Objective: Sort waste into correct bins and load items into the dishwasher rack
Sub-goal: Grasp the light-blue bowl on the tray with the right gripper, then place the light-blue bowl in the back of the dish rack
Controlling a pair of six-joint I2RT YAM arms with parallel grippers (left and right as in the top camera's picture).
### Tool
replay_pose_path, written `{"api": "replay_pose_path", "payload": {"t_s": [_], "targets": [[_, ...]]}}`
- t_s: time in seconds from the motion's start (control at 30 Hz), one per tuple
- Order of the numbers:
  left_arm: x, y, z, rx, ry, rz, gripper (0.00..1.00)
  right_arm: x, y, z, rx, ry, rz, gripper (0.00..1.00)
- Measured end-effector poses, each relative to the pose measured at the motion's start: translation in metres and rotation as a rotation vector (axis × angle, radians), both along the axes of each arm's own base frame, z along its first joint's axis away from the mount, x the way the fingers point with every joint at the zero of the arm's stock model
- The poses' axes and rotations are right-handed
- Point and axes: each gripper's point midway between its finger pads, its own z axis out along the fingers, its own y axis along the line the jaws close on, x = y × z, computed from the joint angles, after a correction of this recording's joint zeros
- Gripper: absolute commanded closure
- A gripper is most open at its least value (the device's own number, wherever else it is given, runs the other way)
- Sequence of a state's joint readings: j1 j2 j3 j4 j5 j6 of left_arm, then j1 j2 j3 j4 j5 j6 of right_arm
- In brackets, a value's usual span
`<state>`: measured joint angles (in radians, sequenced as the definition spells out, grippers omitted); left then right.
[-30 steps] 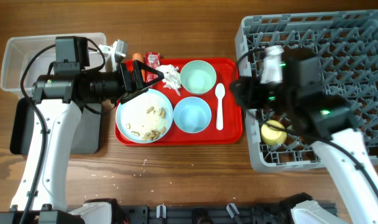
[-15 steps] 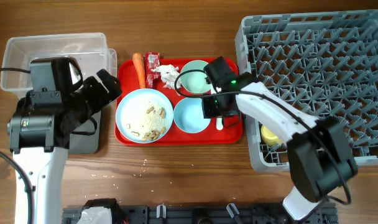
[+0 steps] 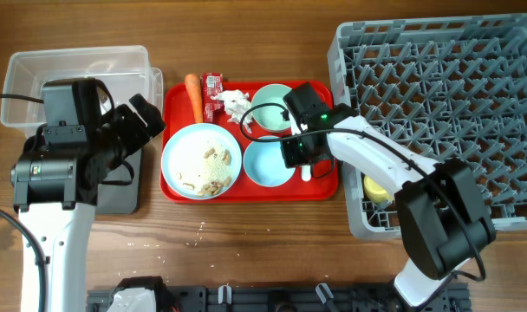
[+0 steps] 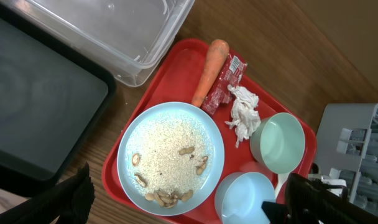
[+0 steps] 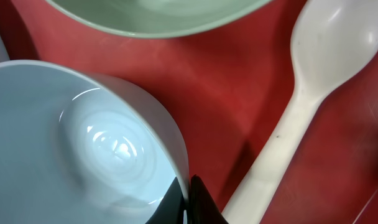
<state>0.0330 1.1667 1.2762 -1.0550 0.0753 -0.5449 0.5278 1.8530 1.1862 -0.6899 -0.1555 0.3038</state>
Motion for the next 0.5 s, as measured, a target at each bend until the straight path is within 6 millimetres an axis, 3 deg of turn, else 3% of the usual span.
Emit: {"api": "replay_pose_path", "payload": {"t_s": [0.2, 0.3, 0.4, 0.5], "targets": [[0.0, 0.0, 0.0, 0.0, 0.0, 0.0, 0.0, -0.008, -0.011, 0.002, -0.054, 0.029, -0.006, 0.96], [0.0, 0.0, 0.0, 0.0, 0.0, 0.0, 0.0, -0.013, -0.026, 0.023, -0.108, 0.01, -0.028, 0.96], [0.0, 0.0, 0.0, 0.0, 0.0, 0.0, 0.0, 0.003, -0.047, 0.09, -0.139, -0.191, -0.121, 0.96], [0.0, 0.0, 0.0, 0.0, 0.0, 0.0, 0.0, 0.02, -0.087, 0.166, -0.178, -0.456, -0.286, 0.96]]}}
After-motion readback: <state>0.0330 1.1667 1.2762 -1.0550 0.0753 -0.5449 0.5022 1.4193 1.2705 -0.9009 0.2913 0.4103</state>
